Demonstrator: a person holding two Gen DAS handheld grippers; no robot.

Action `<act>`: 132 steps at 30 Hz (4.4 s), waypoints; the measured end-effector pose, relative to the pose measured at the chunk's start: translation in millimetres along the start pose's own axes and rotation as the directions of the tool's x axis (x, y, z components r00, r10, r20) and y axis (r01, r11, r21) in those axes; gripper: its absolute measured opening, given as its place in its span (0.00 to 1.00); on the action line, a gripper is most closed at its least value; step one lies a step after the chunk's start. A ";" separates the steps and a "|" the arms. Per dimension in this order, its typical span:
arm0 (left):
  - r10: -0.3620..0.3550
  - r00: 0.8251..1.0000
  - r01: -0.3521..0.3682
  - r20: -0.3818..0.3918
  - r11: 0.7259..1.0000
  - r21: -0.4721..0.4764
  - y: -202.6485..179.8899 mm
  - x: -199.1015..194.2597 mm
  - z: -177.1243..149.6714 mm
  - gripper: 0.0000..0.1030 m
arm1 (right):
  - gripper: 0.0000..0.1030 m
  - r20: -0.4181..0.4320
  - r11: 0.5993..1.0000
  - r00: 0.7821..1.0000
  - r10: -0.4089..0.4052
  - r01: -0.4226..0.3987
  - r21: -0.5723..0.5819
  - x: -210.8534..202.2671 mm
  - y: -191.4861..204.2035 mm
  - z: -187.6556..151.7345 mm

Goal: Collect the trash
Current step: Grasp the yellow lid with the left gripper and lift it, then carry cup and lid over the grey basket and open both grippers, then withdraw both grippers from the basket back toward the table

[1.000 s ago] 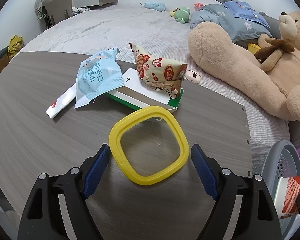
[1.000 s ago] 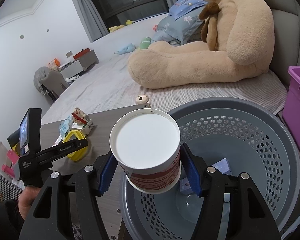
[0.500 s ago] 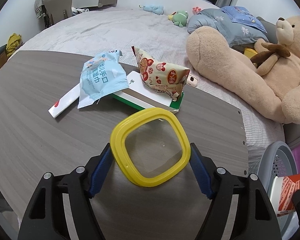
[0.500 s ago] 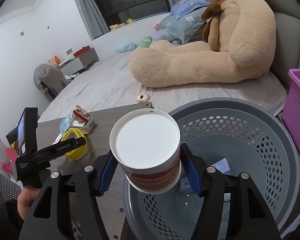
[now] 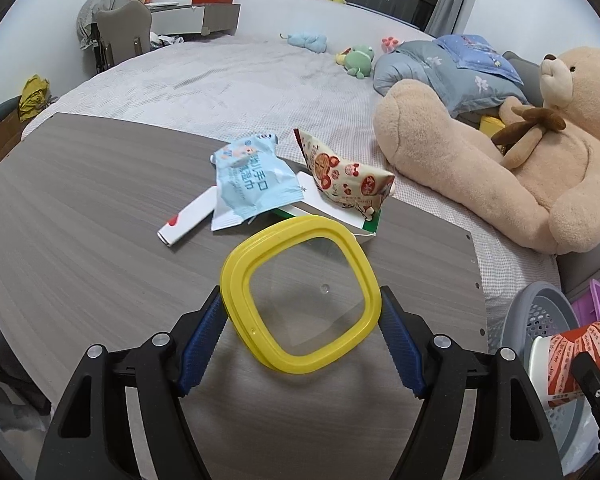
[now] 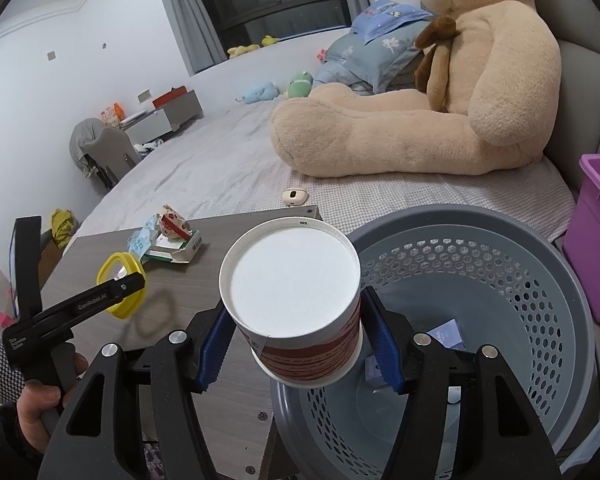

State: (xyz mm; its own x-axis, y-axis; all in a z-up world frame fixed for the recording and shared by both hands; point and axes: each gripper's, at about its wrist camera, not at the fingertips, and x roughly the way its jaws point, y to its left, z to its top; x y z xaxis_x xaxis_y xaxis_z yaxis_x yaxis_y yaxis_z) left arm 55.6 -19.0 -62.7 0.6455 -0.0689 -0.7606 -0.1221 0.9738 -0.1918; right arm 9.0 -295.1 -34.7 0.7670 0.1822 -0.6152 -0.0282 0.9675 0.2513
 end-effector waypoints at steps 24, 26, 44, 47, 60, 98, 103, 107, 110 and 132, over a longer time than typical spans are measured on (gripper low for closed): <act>-0.077 0.993 0.070 0.089 0.994 0.079 -2.6 -49.3 -17.8 0.70 | 0.58 0.038 0.999 0.999 -0.032 0.033 -0.034 -28.5 20.1 -5.7; -0.090 0.992 0.081 0.092 0.992 0.097 -7.8 -52.9 -19.9 0.70 | 0.58 0.045 0.999 0.998 -0.037 0.039 -0.028 -32.9 16.9 -7.0; -0.236 0.970 0.207 0.059 0.930 0.304 -87.4 -75.2 -46.3 0.70 | 0.58 0.099 0.992 0.989 -0.114 0.108 0.060 -73.6 -40.1 -21.3; -0.262 0.964 0.232 0.045 0.912 0.337 -103.3 -75.4 -49.7 0.70 | 0.58 0.102 0.989 0.986 -0.133 0.126 0.075 -79.0 -49.8 -23.3; -0.346 0.937 0.333 -0.056 0.828 0.452 -170.0 -64.1 -63.8 0.70 | 0.58 0.094 0.968 0.972 -0.215 0.200 0.151 -96.3 -98.1 -31.0; -0.343 0.929 0.367 -0.141 0.794 0.485 -213.3 -34.9 -69.1 0.77 | 0.76 0.062 0.966 0.978 -0.198 0.184 0.184 -77.0 -135.6 -30.9; -0.341 0.930 0.363 -0.136 0.798 0.482 -210.7 -36.7 -69.0 0.77 | 0.76 0.059 0.966 0.979 -0.195 0.182 0.183 -76.9 -133.4 -32.1; -0.341 0.932 0.358 -0.127 0.800 0.481 -209.6 -39.0 -68.3 0.77 | 0.76 0.059 0.967 0.980 -0.192 0.178 0.184 -76.7 -132.6 -32.0; -0.342 0.932 0.355 -0.118 0.803 0.478 -207.0 -41.1 -67.6 0.77 | 0.76 0.059 0.967 0.980 -0.189 0.175 0.184 -77.0 -131.3 -32.1; -0.323 0.946 0.307 -0.032 0.859 0.409 -153.6 -61.3 -50.1 0.77 | 0.76 0.069 0.984 0.987 -0.142 0.134 0.117 -76.2 -88.7 -23.5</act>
State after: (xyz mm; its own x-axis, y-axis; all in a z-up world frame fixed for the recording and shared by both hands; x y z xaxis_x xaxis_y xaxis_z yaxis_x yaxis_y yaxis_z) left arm -3.0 -175.3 -17.8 0.6262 -0.3862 -0.6773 0.4016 0.9044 -0.1444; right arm -62.0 -390.7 -27.6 0.8054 0.0300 -0.5920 0.1498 0.9560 0.2523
